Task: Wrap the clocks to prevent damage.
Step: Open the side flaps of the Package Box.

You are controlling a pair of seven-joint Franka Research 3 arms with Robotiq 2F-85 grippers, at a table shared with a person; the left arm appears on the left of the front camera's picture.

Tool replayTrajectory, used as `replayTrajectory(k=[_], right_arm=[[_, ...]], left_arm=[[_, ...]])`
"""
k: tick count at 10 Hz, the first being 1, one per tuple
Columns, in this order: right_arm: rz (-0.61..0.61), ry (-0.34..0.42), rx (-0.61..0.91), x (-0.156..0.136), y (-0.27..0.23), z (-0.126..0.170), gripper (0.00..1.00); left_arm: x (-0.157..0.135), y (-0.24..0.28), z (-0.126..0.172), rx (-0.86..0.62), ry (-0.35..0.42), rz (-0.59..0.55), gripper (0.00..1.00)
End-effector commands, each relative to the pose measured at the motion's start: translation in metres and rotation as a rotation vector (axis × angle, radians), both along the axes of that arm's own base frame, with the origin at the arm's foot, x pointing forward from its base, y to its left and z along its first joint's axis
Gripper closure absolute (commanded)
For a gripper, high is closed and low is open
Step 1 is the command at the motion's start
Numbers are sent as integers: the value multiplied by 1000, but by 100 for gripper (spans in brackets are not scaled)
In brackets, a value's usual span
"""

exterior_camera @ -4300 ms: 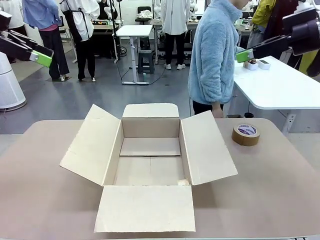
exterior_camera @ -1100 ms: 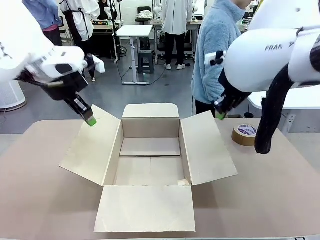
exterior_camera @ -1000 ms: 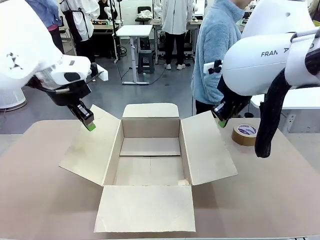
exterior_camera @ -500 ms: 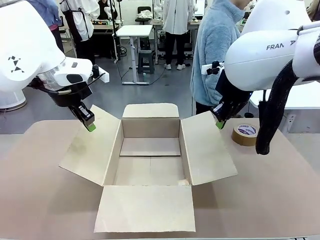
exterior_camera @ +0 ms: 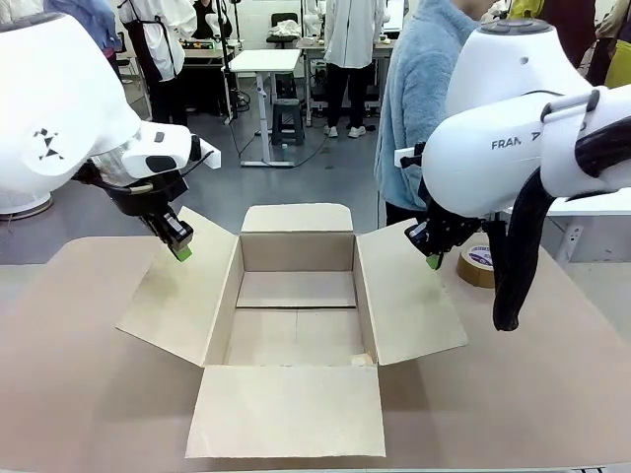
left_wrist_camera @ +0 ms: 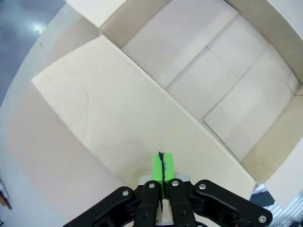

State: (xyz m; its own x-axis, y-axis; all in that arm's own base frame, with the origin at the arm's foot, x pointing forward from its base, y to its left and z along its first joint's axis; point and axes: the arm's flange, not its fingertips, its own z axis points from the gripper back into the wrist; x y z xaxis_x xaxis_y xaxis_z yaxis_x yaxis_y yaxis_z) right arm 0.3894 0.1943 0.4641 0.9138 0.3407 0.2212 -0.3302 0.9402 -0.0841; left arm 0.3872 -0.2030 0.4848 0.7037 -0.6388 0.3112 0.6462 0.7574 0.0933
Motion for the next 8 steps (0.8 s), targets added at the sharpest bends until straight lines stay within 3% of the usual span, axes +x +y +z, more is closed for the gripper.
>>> replayTrajectory(k=[1,8], right_arm=[[-21,-1,-9,11,3,-14,99],[-99,78,23,37,-13,-62,99]], left_arm=[[9,-3,-9,48,-14,74,100],[50,25,-52,48,104,219,100]])
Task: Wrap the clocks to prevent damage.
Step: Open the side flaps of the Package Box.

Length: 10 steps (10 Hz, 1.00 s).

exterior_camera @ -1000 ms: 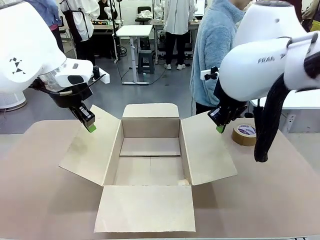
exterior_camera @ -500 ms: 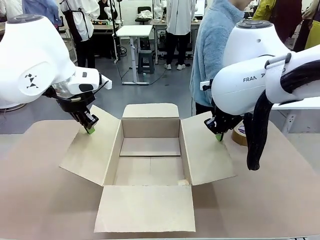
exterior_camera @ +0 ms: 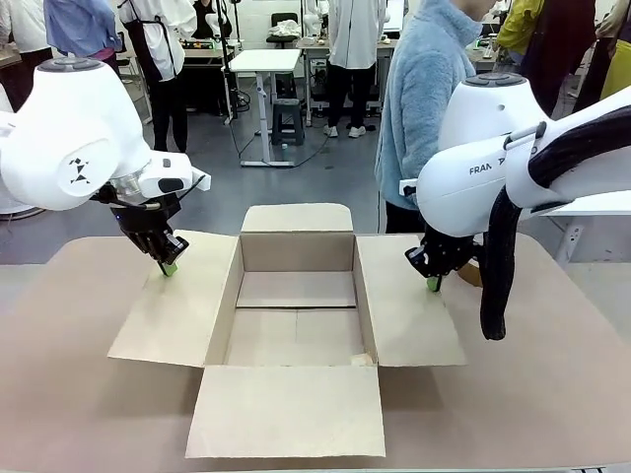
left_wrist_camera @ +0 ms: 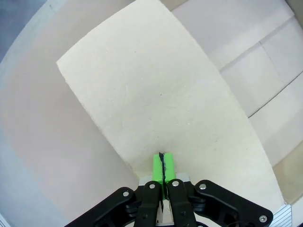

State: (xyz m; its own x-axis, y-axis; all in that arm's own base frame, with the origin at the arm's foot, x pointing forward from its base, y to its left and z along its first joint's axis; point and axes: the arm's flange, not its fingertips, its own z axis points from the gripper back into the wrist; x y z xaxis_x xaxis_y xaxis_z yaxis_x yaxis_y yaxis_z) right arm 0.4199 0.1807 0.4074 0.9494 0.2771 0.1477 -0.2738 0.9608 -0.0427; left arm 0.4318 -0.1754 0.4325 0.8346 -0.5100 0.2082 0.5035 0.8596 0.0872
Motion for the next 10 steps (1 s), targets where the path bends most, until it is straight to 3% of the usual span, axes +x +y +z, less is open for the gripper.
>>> replayTrajectory(k=[1,10], right_arm=[[-36,14,14,8,-1,-12,99],[8,97,9,16,13,-55,99]], left_arm=[[9,3,-7,-41,50,42,100],[33,19,-58,-97,229,121,100]])
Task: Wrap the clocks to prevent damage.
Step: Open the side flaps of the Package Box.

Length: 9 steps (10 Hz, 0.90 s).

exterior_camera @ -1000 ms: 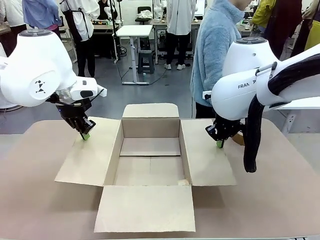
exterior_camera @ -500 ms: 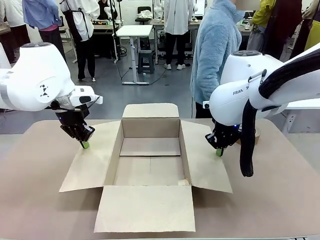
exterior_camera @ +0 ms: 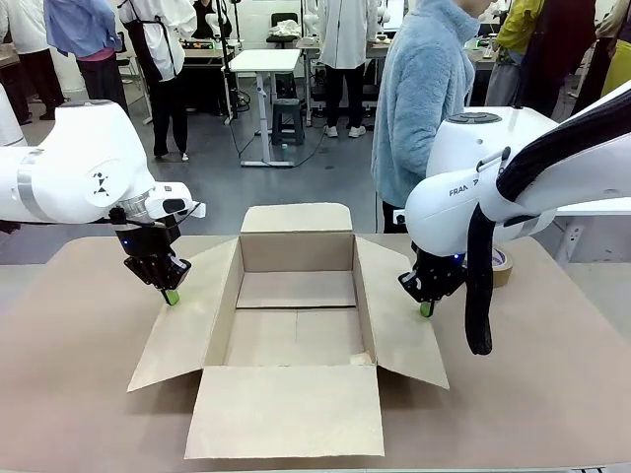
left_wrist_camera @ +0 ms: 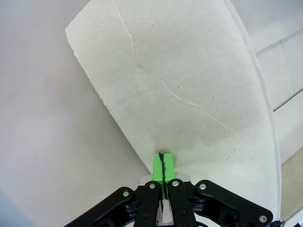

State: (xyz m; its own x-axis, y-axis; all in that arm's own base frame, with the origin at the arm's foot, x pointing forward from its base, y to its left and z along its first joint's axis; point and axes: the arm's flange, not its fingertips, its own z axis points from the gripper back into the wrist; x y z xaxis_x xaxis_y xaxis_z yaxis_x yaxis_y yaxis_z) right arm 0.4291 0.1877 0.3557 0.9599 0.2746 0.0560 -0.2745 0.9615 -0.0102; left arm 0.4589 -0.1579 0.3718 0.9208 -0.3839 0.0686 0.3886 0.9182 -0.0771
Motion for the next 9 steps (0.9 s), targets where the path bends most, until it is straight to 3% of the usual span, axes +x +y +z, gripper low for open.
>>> replayTrajectory(k=[1,3,4,9], right_arm=[[9,4,-1,8,7,-6,99],[75,12,25,9,3,-2,99],[8,10,0,2,4,-5,99],[8,10,0,2,4,-5,99]], left_arm=[[6,1,1,-18,34,-6,100],[7,1,5,-58,29,-1,100],[2,-1,-2,-1,20,3,100],[2,-1,-2,-1,20,3,100]])
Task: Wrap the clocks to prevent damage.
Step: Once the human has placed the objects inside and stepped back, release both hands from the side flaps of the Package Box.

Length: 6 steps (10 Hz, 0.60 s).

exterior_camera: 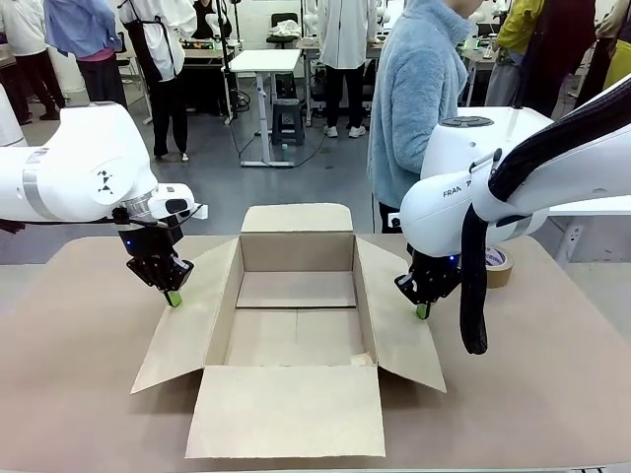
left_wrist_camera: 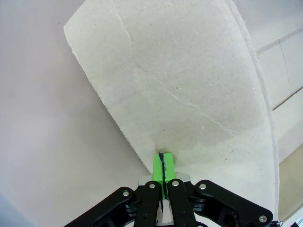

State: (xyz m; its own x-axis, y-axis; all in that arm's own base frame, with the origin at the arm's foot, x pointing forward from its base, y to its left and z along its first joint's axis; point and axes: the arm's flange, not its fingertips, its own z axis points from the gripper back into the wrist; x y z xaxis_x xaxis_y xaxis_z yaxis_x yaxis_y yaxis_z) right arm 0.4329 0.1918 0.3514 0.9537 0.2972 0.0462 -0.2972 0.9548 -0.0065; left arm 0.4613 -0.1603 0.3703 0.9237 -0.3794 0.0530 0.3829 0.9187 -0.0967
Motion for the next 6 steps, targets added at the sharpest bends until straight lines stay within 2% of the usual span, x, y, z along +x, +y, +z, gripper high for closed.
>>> replayTrajectory(k=[1,6], right_arm=[[-16,0,-1,-1,0,-1,99],[-16,0,-1,-1,0,-1,99]], left_arm=[[0,2,-1,11,-2,-2,100],[0,2,-1,11,-2,-2,100]])
